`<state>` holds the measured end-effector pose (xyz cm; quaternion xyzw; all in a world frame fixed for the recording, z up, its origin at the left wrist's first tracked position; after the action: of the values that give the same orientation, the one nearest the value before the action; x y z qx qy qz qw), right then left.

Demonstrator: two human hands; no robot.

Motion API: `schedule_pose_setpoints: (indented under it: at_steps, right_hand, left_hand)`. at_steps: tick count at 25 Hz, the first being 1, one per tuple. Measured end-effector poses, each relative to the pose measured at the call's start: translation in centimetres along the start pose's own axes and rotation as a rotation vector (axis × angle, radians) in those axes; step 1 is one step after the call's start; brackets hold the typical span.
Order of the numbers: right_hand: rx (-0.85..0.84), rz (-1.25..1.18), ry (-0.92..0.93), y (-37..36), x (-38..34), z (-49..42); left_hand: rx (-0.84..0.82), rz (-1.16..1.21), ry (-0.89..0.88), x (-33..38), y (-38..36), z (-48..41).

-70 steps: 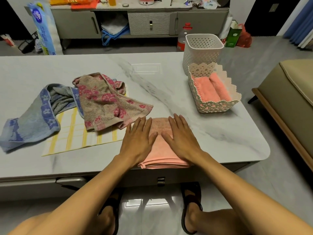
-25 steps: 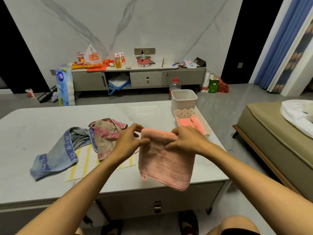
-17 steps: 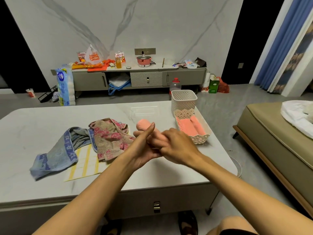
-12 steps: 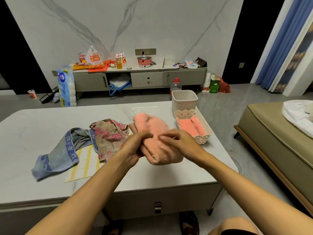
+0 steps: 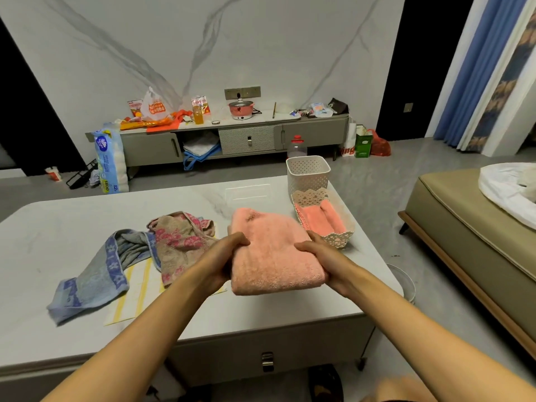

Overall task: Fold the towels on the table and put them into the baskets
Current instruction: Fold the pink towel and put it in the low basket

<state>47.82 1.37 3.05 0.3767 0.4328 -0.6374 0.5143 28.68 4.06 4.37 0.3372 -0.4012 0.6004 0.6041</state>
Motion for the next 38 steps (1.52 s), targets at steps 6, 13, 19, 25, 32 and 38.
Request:
schedule_pose_setpoints:
  at_steps: [6,13,19,25,32,38]
  right_hand:
    - [0.059,0.317,0.170,4.5,-1.7,-2.9]
    - [0.312,0.641,0.295,13.2,-11.6,-13.2]
    - [0.334,1.125,0.252,16.1,-7.8,-23.1]
    - [0.376,1.585,0.341,14.3,-5.4,-24.8]
    - [0.250,1.880,0.417,13.5,-4.8,-26.1]
    - [0.146,2.050,0.368,14.2,-2.6,-27.7]
  left_hand:
    - [0.116,-0.398,-0.348,0.8,-4.4,-3.4]
    - [-0.065,-0.611,-0.552,7.9,-15.8,-14.7]
    - [-0.086,-0.950,-0.459,4.3,-20.5,-24.8]
    - [-0.029,-1.303,-0.635,3.0,-22.3,-25.8]
    - [0.123,-1.762,-0.827,2.9,-23.1,-25.6]
    - [0.073,-1.755,-0.659,2.0,-23.6,-26.9]
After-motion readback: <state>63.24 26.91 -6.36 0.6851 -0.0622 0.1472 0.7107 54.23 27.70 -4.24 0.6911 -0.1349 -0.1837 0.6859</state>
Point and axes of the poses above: each hand's wrist, its own z-axis away from the middle knuckle, its own y-axis out of the back of the hand, x = y × z, the point moved 10 cm from there along -z, towards the middle knuckle, and after that the axes turned 5 degrees about x, right-handed, at the moved point
